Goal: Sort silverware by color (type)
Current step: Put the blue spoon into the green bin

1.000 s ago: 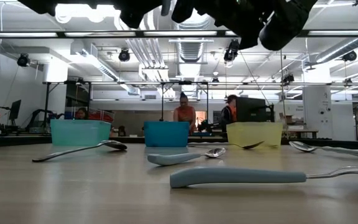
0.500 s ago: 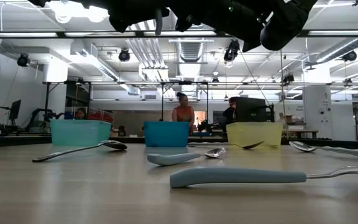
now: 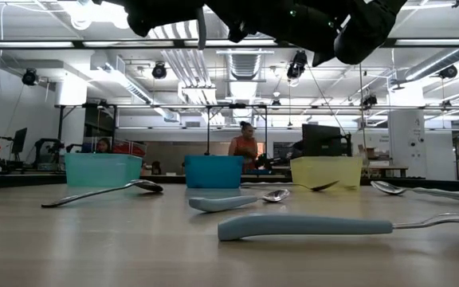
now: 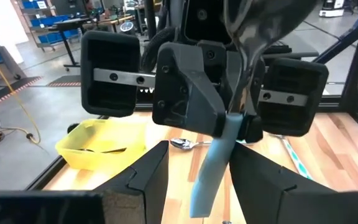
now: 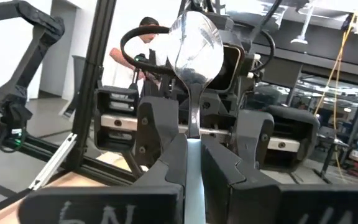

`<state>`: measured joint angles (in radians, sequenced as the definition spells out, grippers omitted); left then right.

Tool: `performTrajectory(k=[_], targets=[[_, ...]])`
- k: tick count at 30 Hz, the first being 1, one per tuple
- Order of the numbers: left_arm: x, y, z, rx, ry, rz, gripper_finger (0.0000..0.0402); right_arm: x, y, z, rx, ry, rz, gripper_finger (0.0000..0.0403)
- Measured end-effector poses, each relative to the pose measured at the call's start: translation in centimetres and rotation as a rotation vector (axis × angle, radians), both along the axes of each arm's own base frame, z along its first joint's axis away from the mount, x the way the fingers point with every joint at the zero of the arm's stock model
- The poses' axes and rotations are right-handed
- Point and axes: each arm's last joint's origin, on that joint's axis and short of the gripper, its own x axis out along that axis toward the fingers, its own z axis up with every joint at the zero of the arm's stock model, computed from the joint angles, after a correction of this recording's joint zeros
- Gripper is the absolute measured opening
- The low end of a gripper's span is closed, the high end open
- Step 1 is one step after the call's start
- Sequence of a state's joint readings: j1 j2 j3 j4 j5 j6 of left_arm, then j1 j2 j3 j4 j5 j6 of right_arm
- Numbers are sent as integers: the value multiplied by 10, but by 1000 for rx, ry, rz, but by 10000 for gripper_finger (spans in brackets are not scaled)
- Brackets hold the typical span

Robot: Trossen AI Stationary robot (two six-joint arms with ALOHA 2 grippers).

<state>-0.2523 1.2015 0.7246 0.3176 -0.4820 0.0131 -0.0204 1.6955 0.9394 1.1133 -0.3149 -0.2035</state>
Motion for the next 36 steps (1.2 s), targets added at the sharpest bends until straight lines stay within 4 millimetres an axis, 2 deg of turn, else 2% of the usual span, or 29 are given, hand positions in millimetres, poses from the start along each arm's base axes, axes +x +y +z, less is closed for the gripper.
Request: performTrajectory(k=[4, 7, 10, 15, 28, 36], targets=[[1, 0, -1, 4, 0, 26, 141, 0, 0, 0, -2, -1, -7, 15], [2, 0, -3, 6, 8, 27, 123, 0, -1, 0, -3, -1, -11, 15], [2, -1, -3, 6, 7, 25, 93, 0, -1, 0, -3, -2, -15, 15], [2, 0, -3, 9, 9, 24, 21, 0, -1, 0, 4, 0, -26, 17], [2, 0, -1, -26, -22, 46, 17, 1, -2, 0, 80, 26, -42, 113], [-11, 6, 2, -74, 19, 120, 17, -6, -19, 5, 154, 171, -96, 144]])
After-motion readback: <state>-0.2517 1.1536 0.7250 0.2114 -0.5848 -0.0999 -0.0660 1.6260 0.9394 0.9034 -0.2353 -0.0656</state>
